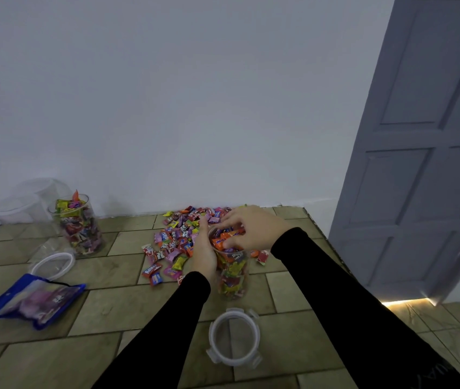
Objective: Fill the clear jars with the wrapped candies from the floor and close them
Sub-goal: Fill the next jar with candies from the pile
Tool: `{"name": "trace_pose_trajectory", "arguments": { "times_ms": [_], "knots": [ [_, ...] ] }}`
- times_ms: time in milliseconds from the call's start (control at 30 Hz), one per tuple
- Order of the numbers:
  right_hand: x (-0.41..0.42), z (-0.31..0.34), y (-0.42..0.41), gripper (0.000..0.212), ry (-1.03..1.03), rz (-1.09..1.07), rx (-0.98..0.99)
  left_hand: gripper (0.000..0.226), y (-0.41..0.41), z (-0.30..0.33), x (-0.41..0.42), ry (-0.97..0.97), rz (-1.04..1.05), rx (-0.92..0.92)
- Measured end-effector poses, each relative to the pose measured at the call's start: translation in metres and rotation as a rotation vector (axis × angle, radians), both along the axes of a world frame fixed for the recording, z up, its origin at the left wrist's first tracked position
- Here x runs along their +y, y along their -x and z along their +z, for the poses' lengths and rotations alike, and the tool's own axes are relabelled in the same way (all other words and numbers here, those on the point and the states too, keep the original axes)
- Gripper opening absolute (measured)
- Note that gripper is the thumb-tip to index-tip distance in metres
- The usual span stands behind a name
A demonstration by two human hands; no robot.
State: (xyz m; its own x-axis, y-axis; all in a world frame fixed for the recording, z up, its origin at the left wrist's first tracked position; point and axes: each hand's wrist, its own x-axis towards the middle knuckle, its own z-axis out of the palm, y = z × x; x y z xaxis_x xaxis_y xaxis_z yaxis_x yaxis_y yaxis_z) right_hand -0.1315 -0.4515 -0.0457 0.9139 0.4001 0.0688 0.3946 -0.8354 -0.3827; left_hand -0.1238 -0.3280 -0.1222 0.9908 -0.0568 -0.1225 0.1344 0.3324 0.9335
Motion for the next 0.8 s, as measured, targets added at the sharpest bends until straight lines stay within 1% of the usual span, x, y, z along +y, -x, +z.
{"name": "trace_pose_trajectory", "arguments": {
  "times_ms": [100,167,267,367,467,633,700,800],
  "knots": [
    [0.004,0.003,-0.002,0.040,0.062,-0.048,0.024,0.072,-0.001,-0.002,0.000,0.002,0.028,-0.018],
    [0.009,0.003,-0.001,0.037,0.122,-0.053,0.015,0.072,0.000,-0.002,0.001,-0.026,0.037,-0.018],
    [0.021,0.001,-0.002,0.028,0.213,-0.050,0.021,0.072,-0.002,-0.003,0.000,-0.011,0.030,0.008],
    [0.026,-0.002,-0.006,0.020,0.243,-0.064,0.031,0.073,-0.005,-0.007,-0.002,0.007,0.022,-0.015],
    [0.028,-0.003,-0.008,0.022,0.240,-0.087,0.051,0.070,-0.006,-0.008,-0.002,-0.013,0.026,-0.027],
    [0.028,-0.001,-0.006,0.022,0.278,-0.062,0.059,0.067,-0.006,-0.008,-0.001,-0.042,0.027,-0.030],
    [0.025,0.002,-0.005,0.024,0.249,-0.067,0.064,0.065,-0.005,-0.006,0.001,-0.055,-0.008,-0.038],
    [0.020,0.009,-0.003,0.035,0.169,-0.093,0.034,0.064,-0.005,-0.006,0.005,-0.085,-0.074,-0.050]
  ]
}}
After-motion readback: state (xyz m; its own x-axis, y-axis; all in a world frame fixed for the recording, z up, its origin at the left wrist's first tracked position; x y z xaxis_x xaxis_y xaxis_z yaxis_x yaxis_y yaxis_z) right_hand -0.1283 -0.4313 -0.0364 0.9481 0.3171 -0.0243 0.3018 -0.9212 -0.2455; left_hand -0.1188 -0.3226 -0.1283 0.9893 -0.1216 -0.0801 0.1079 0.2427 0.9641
